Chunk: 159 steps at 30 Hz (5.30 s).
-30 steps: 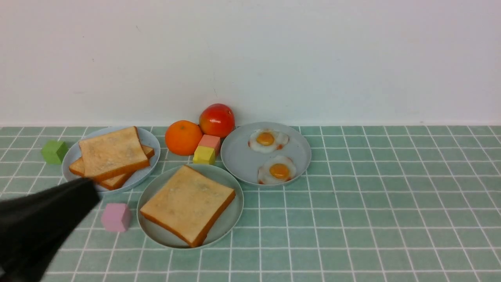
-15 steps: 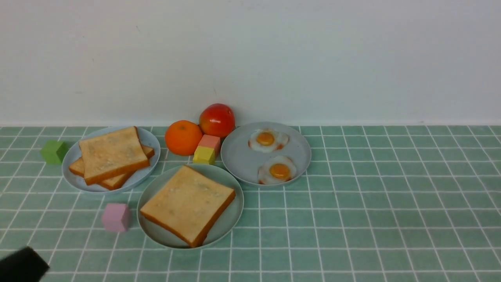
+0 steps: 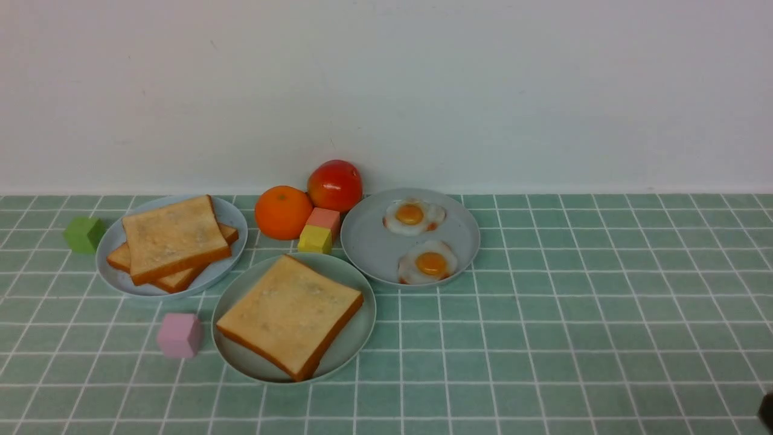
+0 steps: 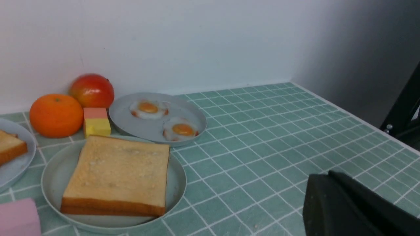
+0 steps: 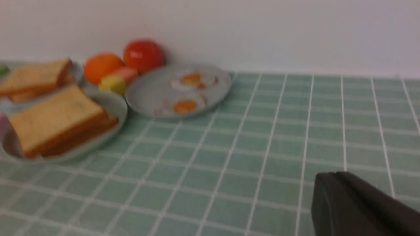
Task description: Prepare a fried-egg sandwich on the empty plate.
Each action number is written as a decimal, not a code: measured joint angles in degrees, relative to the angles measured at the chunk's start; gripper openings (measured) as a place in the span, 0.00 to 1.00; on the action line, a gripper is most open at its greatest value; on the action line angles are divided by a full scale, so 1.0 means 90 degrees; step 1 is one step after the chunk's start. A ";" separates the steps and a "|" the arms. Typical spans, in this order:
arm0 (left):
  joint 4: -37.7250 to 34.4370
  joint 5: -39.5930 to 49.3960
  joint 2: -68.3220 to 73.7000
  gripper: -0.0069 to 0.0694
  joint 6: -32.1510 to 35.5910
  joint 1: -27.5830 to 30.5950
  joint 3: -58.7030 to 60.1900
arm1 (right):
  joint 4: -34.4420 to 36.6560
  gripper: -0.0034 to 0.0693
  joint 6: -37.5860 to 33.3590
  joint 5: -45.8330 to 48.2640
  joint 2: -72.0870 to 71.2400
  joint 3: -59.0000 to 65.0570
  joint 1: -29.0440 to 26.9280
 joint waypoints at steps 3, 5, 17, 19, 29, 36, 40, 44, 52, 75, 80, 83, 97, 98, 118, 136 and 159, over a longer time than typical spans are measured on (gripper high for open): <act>0.0000 0.0011 0.0000 0.07 0.0000 0.0000 0.0013 | -0.0387 0.04 0.0048 0.0105 -0.0241 0.0233 -0.0361; 0.0000 0.0011 0.0000 0.07 0.0000 0.0000 0.0019 | -0.0467 0.04 0.0253 -0.0063 -0.0489 0.0410 -0.0921; 0.0000 0.0032 0.0000 0.08 0.0000 0.0000 0.0032 | -0.0886 0.04 0.1360 -0.0493 -0.1733 0.0631 -0.2186; 0.0000 0.0039 0.0000 0.08 0.0000 0.0000 0.0032 | -0.0886 0.04 0.1536 -0.0520 -0.1733 0.0631 -0.2186; 0.0000 0.0039 0.0000 0.10 0.0000 0.0000 0.0032 | 0.0519 0.04 -0.0703 -0.0272 -0.1733 0.0631 -0.2112; 0.0000 0.0033 0.0000 0.10 0.0000 0.0000 0.0032 | 0.3045 0.04 -0.3526 0.1282 -0.1733 0.0631 -0.2104; 0.0000 0.0033 0.0000 0.11 0.0000 0.0000 0.0032 | 0.3323 0.04 -0.3853 0.1545 -0.1733 0.0596 -0.2104; 0.0000 0.0033 0.0000 0.11 0.0000 0.0000 0.0032 | 0.3344 0.05 -0.3904 0.1587 -0.1733 0.0584 -0.2104; 0.0000 0.0033 0.0000 0.13 0.0000 0.0000 0.0032 | 0.3355 0.05 -0.3925 0.1607 -0.1733 0.0584 -0.2104; 0.1130 -0.0806 -0.0284 0.07 -0.1094 0.3044 0.0940 | 0.3361 0.09 -0.3925 0.1625 -0.1733 0.0577 -0.2104; 0.1235 0.0358 -0.0284 0.07 -0.1626 0.3925 0.1283 | 0.3367 0.09 -0.3940 0.1625 -0.1738 0.0577 -0.2104; 0.1235 0.0717 -0.0284 0.07 -0.1894 0.4022 0.1312 | 0.3367 0.09 -0.3945 0.1625 -0.1738 0.0577 -0.2104; 0.1235 0.0730 -0.0284 0.07 -0.1960 0.4029 0.1312 | 0.3361 0.10 -0.3945 0.1625 -0.1740 0.0577 -0.2104; 0.1235 0.0730 -0.0284 0.07 -0.1960 0.4029 0.1312 | 0.3361 0.10 -0.3945 0.1625 -0.1740 0.0577 -0.2104; 0.1235 0.0730 -0.0284 0.07 -0.1960 0.4029 0.1312 | 0.3361 0.15 -0.3945 0.1625 -0.1740 0.0577 -0.2104; 0.1235 0.0724 -0.0284 0.09 -0.1960 0.4029 0.1312 | 0.3361 0.17 -0.3945 0.1625 -0.1740 0.0577 -0.2104; 0.1235 0.0713 -0.0284 0.09 -0.1960 0.4029 0.1312 | 0.3369 0.21 -0.3951 0.1625 -0.1740 0.0577 -0.2104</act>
